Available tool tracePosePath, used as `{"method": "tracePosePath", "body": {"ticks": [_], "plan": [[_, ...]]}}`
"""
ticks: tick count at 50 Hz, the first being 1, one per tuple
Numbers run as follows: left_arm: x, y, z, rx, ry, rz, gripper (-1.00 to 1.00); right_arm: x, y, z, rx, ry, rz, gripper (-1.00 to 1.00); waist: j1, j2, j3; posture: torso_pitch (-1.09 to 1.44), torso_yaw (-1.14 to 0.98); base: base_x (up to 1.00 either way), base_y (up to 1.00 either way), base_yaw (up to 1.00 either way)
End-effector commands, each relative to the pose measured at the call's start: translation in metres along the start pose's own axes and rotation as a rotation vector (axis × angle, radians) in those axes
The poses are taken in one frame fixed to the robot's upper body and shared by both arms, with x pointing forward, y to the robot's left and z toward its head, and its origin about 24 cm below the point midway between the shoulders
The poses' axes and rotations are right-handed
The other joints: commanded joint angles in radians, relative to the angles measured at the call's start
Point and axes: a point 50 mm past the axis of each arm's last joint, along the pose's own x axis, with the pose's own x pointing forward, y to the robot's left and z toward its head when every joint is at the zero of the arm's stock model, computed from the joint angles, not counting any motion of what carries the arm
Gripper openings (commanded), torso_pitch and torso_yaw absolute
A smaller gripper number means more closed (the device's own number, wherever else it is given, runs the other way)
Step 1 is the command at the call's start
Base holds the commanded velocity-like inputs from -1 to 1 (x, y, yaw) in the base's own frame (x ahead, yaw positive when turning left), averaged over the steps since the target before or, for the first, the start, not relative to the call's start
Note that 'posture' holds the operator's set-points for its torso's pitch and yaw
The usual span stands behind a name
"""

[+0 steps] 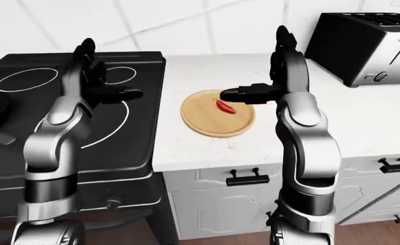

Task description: Pick the chili pepper from the plate and place it in the pan.

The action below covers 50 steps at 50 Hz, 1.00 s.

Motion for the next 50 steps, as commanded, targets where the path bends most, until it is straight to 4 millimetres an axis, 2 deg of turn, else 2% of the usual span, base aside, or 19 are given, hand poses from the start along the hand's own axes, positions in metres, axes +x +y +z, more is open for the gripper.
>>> {"method": "tracePosePath", "body": {"ticks": [1, 2, 9, 11, 12, 13, 14, 16, 18, 22, 24, 26, 27, 28, 35, 40, 43, 45, 50], "plan": [[0.0003, 0.0009, 0.0196, -0.001, -0.082, 0.000, 1.00, -0.0012, -0.0005, 0.0159, -0.002, -0.071, -0.008, 1.00, 0.009, -0.009, -0.021, 0.00, 0.00, 0.13, 0.00, 0.00], [0.0006, 0.0010, 0.0192, 0.000, -0.081, 0.000, 1.00, -0.0009, -0.0008, 0.0145, -0.002, -0.070, -0.008, 1.00, 0.010, -0.010, -0.022, 0.00, 0.00, 0.12, 0.00, 0.00], [0.0015, 0.0019, 0.0185, -0.002, -0.079, 0.002, 1.00, -0.0008, -0.0002, 0.0148, -0.002, -0.070, -0.006, 1.00, 0.006, 0.054, -0.018, 0.00, 0.00, 0.13, 0.00, 0.00], [0.0014, 0.0018, 0.0193, -0.002, -0.079, 0.003, 1.00, -0.0005, -0.0002, 0.0143, 0.000, -0.072, -0.005, 1.00, -0.001, 0.089, -0.019, 0.00, 0.00, 0.21, 0.00, 0.00], [0.0016, 0.0018, 0.0190, -0.002, -0.079, 0.002, 1.00, -0.0004, -0.0002, 0.0145, 0.000, -0.072, -0.005, 1.00, -0.005, 0.115, -0.014, 0.00, 0.00, 0.26, 0.00, 0.00], [0.0018, 0.0020, 0.0182, -0.001, -0.079, 0.003, 1.00, -0.0008, -0.0004, 0.0149, 0.000, -0.072, -0.006, 1.00, -0.007, 0.150, -0.024, 0.00, 0.00, 0.26, 0.00, 0.00], [0.0016, 0.0020, 0.0183, -0.001, -0.079, 0.002, 1.00, -0.0009, -0.0008, 0.0143, -0.001, -0.073, -0.007, 1.00, -0.001, 0.127, -0.020, 0.00, 0.00, 0.26, 0.00, 0.00], [0.0013, 0.0022, 0.0188, 0.000, -0.079, 0.002, 1.00, -0.0006, -0.0006, 0.0138, -0.001, -0.073, -0.006, 1.00, -0.003, 0.129, -0.010, 0.00, 0.00, 0.25, -0.01, 0.00], [0.0012, 0.0023, 0.0185, 0.000, -0.079, 0.002, 1.00, -0.0005, -0.0004, 0.0134, -0.004, -0.071, -0.007, 1.00, 0.003, 0.113, -0.022, 0.00, 0.00, 0.25, -0.01, 0.00], [0.0009, 0.0013, 0.0179, 0.002, -0.079, -0.001, 1.00, -0.0010, -0.0010, 0.0146, -0.005, -0.074, -0.011, 1.00, 0.010, 0.077, -0.015, 0.00, 0.00, 0.24, 0.00, 0.00], [0.0004, 0.0010, 0.0182, 0.003, -0.080, -0.002, 1.00, -0.0008, -0.0013, 0.0144, -0.006, -0.075, -0.013, 1.00, 0.014, 0.047, -0.019, 0.00, 0.00, 0.13, 0.00, 0.00], [0.0006, 0.0008, 0.0182, 0.003, -0.080, -0.002, 1.00, -0.0010, -0.0017, 0.0150, -0.006, -0.077, -0.014, 1.00, 0.020, 0.001, -0.028, 0.00, 0.00, 0.01, 0.00, 0.00], [0.0006, 0.0007, 0.0186, 0.003, -0.080, -0.003, 1.00, -0.0011, -0.0015, 0.0151, -0.007, -0.076, -0.013, 1.00, 0.032, 0.007, -0.032, 0.00, 0.00, 0.00, 0.00, 0.00], [0.0008, 0.0008, 0.0184, 0.003, -0.080, -0.003, 1.00, -0.0010, -0.0014, 0.0151, -0.007, -0.076, -0.013, 1.00, 0.027, 0.018, -0.019, 0.00, 0.00, 0.00, 0.00, 0.00], [0.0003, 0.0011, 0.0189, 0.002, -0.082, -0.003, 1.00, 0.0007, -0.0007, 0.0153, -0.010, -0.072, -0.021, 1.00, 0.010, 0.046, -0.029, 0.00, 0.00, 0.00, 0.00, 0.00], [0.0008, 0.0012, 0.0170, 0.004, -0.080, -0.003, 1.00, 0.0010, -0.0006, 0.0145, -0.008, -0.065, -0.023, 1.00, 0.009, 0.045, -0.029, 0.00, 0.00, 0.00, 0.00, 0.00], [0.0007, 0.0008, 0.0169, 0.004, -0.079, -0.005, 1.00, 0.0013, -0.0009, 0.0135, -0.006, -0.065, -0.023, 1.00, 0.005, 0.057, -0.050, 0.00, 0.00, -0.17, 0.00, 0.00], [0.0007, 0.0011, 0.0177, 0.004, -0.079, -0.004, 1.00, 0.0017, -0.0015, 0.0129, -0.004, -0.068, -0.025, 1.00, 0.004, 0.056, -0.033, 0.00, 0.00, 0.00, 0.00, 0.00], [0.0011, 0.0008, 0.0168, 0.005, -0.077, -0.004, 1.00, 0.0017, -0.0017, 0.0114, -0.009, -0.065, -0.024, 1.00, 0.005, 0.052, -0.028, 0.00, 0.00, 0.00, 0.00, 0.00]]}}
